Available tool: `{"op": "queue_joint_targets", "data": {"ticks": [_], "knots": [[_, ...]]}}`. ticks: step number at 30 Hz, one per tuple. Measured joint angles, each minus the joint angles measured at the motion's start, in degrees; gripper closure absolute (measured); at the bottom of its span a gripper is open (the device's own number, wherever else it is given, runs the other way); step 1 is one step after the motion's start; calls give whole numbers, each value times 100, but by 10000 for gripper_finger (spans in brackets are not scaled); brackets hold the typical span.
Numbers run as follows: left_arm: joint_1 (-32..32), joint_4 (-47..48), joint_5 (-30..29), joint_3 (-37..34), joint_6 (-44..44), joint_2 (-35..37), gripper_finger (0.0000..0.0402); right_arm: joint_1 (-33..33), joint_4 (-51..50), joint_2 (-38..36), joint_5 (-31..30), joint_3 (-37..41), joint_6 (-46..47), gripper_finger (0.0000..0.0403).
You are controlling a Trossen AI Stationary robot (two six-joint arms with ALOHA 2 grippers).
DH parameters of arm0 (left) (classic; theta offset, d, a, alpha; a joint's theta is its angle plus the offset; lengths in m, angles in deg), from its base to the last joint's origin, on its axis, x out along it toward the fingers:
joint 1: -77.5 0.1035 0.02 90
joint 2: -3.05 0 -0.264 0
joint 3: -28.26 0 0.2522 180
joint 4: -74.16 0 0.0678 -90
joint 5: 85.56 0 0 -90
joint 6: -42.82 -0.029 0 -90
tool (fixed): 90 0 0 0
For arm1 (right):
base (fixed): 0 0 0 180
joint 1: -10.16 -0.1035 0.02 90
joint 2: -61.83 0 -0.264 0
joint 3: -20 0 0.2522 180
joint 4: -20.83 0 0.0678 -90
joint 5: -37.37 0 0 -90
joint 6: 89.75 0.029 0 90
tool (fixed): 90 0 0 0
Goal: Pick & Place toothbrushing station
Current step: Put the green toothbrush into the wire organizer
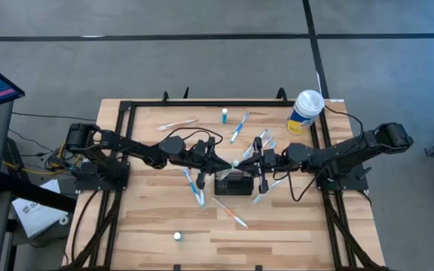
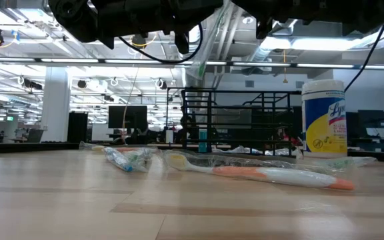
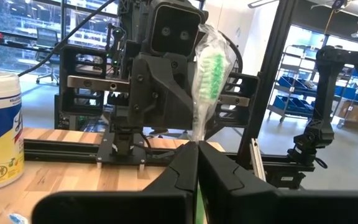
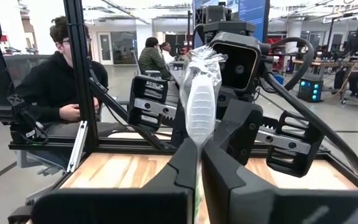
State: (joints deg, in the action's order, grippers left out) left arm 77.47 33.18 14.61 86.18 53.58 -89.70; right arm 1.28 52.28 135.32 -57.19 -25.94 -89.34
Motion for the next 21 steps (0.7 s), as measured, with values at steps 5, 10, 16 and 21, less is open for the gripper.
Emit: {"op": "queue_joint_targets", "data": {"ticks": [5, 10, 16, 21], "knots": [[0, -2, -2, 0, 0, 0, 398, 0, -106, -4, 2, 0, 0, 401], [0, -7, -2, 0, 2, 0, 398, 0, -144, -4, 4, 0, 0, 402], [0, -24, -4, 0, 2, 0, 397, 0, -629, -258, 2, 0, 2, 403], [0, -27, -4, 0, 17, 2, 397, -15, -1121, -653, 0, 0, 2, 403]]}}
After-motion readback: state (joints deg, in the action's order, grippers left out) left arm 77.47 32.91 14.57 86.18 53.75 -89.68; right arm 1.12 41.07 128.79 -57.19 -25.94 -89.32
